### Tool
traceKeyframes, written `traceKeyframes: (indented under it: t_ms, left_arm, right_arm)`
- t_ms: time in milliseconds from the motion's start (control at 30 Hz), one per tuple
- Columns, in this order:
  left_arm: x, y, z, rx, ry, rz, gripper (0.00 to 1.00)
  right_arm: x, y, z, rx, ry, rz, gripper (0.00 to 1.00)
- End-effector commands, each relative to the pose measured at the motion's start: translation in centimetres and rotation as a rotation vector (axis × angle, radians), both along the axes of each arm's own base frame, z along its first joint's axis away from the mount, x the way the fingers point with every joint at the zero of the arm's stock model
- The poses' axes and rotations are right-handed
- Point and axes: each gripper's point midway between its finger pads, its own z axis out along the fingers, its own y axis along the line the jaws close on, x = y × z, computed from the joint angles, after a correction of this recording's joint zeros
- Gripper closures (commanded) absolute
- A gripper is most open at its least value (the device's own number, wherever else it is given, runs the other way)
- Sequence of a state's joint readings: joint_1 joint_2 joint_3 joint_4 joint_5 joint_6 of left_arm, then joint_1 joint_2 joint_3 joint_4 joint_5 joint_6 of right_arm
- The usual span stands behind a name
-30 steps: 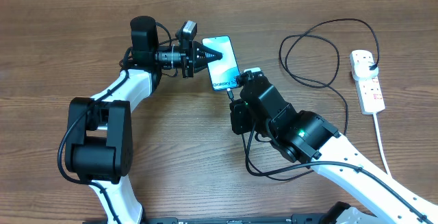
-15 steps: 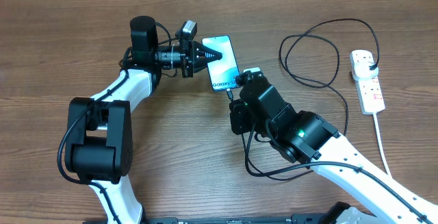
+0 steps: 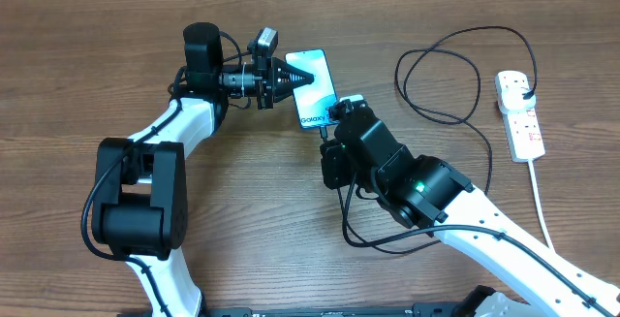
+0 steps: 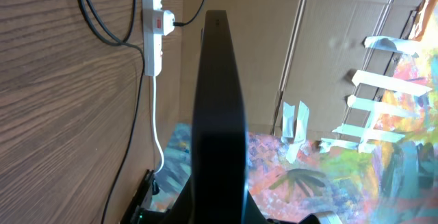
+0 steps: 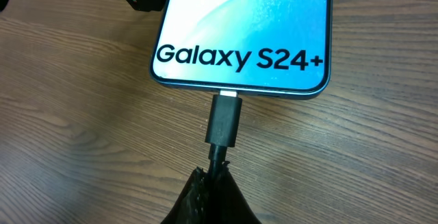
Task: Plug charger to phone and switch on socket
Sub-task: 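Push the USB-C plug up into the phone's bottom port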
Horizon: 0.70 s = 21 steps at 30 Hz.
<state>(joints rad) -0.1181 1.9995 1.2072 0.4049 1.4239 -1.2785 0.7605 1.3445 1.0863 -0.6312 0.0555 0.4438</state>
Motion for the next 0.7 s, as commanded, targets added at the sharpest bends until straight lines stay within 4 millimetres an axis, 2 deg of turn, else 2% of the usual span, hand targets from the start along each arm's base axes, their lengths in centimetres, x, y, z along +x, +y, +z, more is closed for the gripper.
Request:
traceKeyframes:
  t_ms: [0,233,333,467,533,667]
  left_arm:
    - [-1.8,-1.1,1.2,-0.04,-0.035,-0.12,0.96]
    - [-2.4,-1.1,1.5,-0.056,-0.069,-0.157,0.96]
    - [-2.4,-1.0,1.5,-0.061,-0.16,-0.158,0.96]
    - [-2.2,-1.1,1.4,-0.061,-0.231,-0.152,0.95]
    - [-1.9,-1.1,1.3,-0.053,-0.259,-0.134,0.96]
    - [-1.4,-1.1,1.4,-0.046,-0.331,-0.116,0.96]
  right_arm:
    - [1.6,0.0,1.4,0.003,-0.067,-0.037,0.96]
    - [2.3,0.2,2.1,0.021,-0.106,-0.053,0.95]
    - [2.2,0.1,1.9,0.013,-0.098,-0.053,0.87]
    - [1.7,-0.4,1.6,-0.008,-0.077,-0.052,0.82]
    - [1.4,-0.7,2.6,-0.009,-0.076,-0.051,0.78]
    - [0.4,-1.6,6.4,0.014,-0.097,-0.053,0.72]
